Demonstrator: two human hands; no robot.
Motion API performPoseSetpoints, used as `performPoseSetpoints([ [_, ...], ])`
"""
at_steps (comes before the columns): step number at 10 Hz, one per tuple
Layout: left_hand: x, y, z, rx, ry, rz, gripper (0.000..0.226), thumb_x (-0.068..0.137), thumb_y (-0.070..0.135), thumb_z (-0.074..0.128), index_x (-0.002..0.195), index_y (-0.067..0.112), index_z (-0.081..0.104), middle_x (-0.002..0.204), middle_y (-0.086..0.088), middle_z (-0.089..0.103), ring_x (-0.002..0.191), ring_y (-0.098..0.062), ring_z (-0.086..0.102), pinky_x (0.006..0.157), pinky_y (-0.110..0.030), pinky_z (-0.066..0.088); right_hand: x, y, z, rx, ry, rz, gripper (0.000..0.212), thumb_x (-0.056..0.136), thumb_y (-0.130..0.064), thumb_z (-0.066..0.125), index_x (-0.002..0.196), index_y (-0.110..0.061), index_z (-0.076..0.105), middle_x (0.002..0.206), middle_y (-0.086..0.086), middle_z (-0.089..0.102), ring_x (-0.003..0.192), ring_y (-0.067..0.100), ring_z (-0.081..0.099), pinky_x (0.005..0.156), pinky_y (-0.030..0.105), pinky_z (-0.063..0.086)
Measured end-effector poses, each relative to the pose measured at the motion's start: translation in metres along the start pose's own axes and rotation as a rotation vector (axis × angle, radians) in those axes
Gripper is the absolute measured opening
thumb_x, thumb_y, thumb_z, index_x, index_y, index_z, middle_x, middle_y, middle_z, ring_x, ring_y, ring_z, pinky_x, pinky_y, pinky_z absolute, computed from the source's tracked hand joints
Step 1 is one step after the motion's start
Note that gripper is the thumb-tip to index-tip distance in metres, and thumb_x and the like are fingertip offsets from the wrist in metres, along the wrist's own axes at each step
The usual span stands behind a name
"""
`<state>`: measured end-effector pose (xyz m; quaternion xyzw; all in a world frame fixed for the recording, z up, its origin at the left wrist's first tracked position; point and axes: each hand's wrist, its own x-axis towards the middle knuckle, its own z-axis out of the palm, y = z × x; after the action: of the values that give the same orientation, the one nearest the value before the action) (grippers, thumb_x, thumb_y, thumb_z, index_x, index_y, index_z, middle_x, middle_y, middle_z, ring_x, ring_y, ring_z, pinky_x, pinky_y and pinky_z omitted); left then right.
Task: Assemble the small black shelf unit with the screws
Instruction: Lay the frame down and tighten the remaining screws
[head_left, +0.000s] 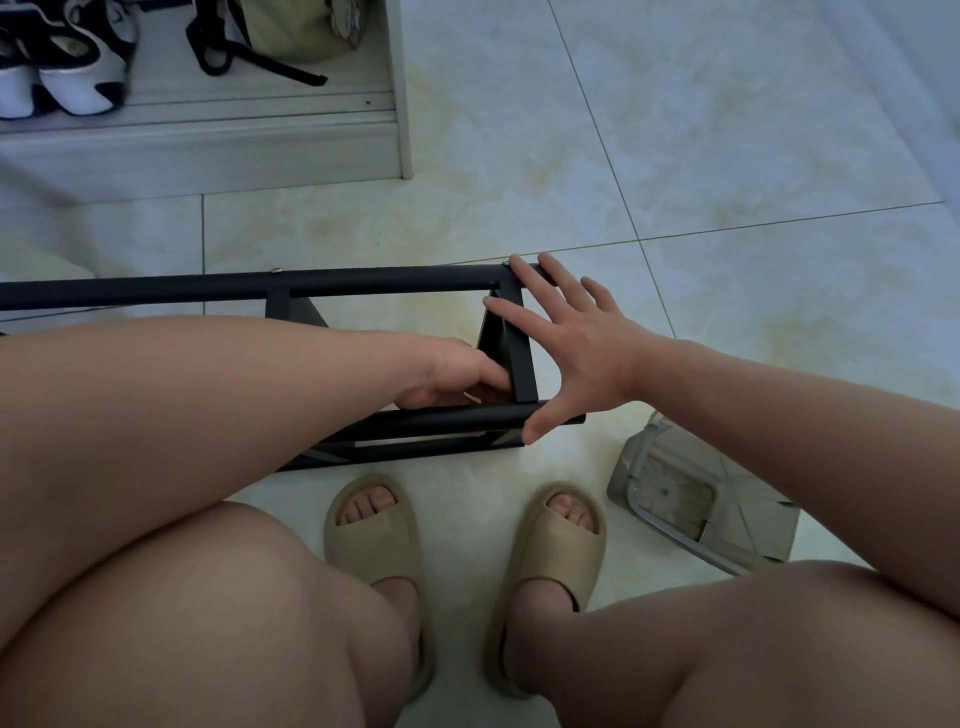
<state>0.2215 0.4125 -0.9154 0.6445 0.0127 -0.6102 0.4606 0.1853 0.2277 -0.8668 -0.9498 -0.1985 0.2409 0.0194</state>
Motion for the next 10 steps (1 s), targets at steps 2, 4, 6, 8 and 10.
performPoseSetpoints([
  [2, -0.0011, -0.001, 0.0016, 0.04, 0.008, 0.022, 0.014, 0.094, 0.007, 0.059, 0.098, 0.007, 0.072, 0.098, -0.014, 0.074, 0.101, -0.033, 0.067, 0.108, -0.05, 0.047, 0.0008, -0.0001, 0.0006, 0.0, -0.003, 0.0, 0.141, 0.046, -0.101, 0.055, 0.158, -0.043, -0.01, 0.163, -0.004, -0.034, 0.15, 0.024, -0.031, 0.123, 0.061, -0.002],
  [4, -0.002, -0.0028, -0.0007, 0.01, -0.019, 0.023, 0.019, 0.095, 0.011, 0.058, 0.106, 0.008, 0.073, 0.114, -0.016, 0.073, 0.109, -0.032, 0.066, 0.104, -0.044, 0.05, 0.0001, 0.0004, 0.0003, 0.001, 0.0, 0.001, 0.141, 0.046, -0.101, 0.055, 0.158, -0.043, -0.01, 0.163, -0.005, -0.034, 0.15, 0.024, -0.031, 0.123, 0.061, -0.002],
  [6, 0.0002, -0.0021, 0.0017, 0.085, 0.044, 0.036, 0.011, 0.093, 0.01, 0.062, 0.096, 0.008, 0.072, 0.104, -0.018, 0.073, 0.1, -0.033, 0.068, 0.106, -0.05, 0.048, -0.0001, -0.0004, 0.0, -0.005, -0.002, 0.004, 0.142, 0.047, -0.101, 0.056, 0.158, -0.043, -0.01, 0.162, -0.004, -0.035, 0.15, 0.024, -0.031, 0.123, 0.06, -0.002],
  [8, -0.0004, -0.0028, -0.0024, 0.023, -0.002, 0.008, 0.024, 0.094, 0.004, 0.056, 0.113, 0.003, 0.071, 0.123, -0.022, 0.068, 0.121, -0.039, 0.062, 0.11, -0.05, 0.044, 0.0002, 0.0001, 0.0001, -0.013, -0.001, 0.005, 0.141, 0.046, -0.102, 0.053, 0.158, -0.043, -0.01, 0.163, -0.004, -0.034, 0.15, 0.024, -0.03, 0.123, 0.061, -0.001],
  [10, -0.0025, 0.0002, 0.0026, 0.029, 0.005, 0.012, 0.018, 0.095, 0.013, 0.059, 0.106, 0.008, 0.072, 0.098, -0.012, 0.075, 0.082, -0.022, 0.07, 0.079, -0.037, 0.058, 0.0006, 0.0005, 0.0008, -0.008, -0.001, 0.0, 0.142, 0.046, -0.102, 0.053, 0.158, -0.042, -0.01, 0.163, -0.003, -0.034, 0.15, 0.025, -0.031, 0.123, 0.059, -0.004],
])
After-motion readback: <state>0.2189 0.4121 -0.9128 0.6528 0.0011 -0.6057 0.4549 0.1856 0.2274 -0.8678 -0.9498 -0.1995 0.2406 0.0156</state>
